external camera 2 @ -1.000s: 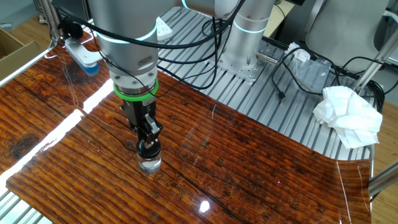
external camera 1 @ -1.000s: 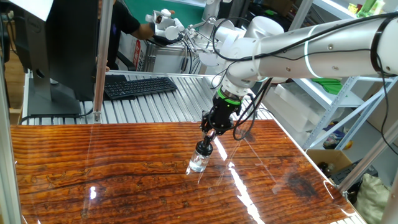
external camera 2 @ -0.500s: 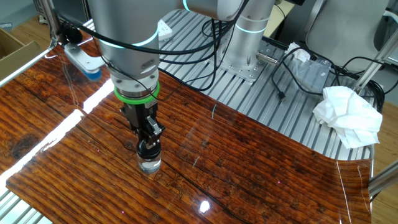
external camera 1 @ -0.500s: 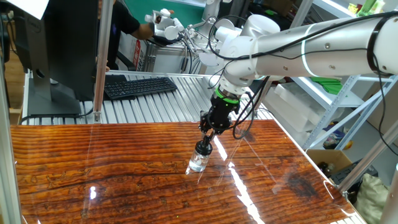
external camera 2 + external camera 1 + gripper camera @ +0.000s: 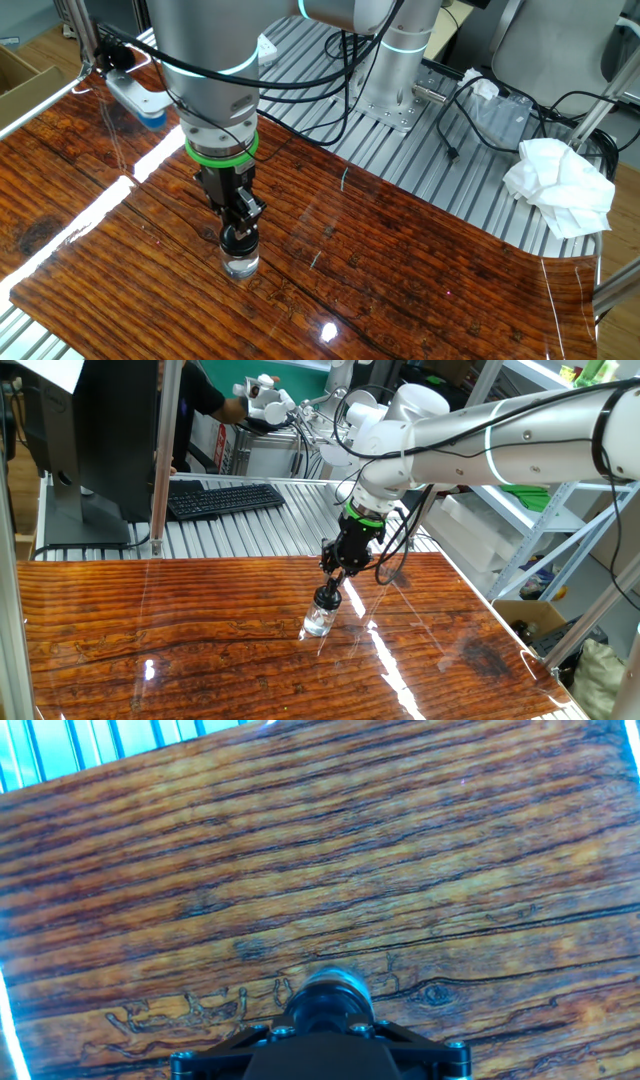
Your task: Screw the lid onto the jar
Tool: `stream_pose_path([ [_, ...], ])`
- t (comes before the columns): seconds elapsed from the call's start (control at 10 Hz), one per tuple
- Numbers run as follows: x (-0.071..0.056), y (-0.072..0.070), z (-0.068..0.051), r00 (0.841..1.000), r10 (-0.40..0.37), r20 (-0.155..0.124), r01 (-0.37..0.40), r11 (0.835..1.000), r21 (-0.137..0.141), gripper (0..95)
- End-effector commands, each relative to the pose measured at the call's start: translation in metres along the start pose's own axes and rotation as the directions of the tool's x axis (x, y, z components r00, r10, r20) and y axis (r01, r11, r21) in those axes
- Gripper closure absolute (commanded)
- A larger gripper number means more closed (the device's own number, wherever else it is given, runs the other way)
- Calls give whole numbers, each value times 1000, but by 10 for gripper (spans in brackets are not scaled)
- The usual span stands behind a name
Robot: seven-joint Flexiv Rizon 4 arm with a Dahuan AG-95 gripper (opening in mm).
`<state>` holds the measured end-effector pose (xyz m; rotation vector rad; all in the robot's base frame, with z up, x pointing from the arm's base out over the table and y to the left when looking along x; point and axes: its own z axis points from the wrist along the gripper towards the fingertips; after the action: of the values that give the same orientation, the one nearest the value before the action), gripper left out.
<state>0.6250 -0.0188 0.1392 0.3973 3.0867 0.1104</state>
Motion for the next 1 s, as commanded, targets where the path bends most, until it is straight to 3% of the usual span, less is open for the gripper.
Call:
stream_pose_path([
  [0.1, 1, 0, 4, 997, 72, 14, -72, 997, -5, 950],
  [0.2, 1, 0, 4, 996, 86, 14, -86, 996, -7, 950],
  [0.3, 1, 0, 4, 988, 152, 18, -152, 988, -22, 950],
  [1.0, 1, 0, 8, 950, 311, 38, -309, 950, -42, 950],
])
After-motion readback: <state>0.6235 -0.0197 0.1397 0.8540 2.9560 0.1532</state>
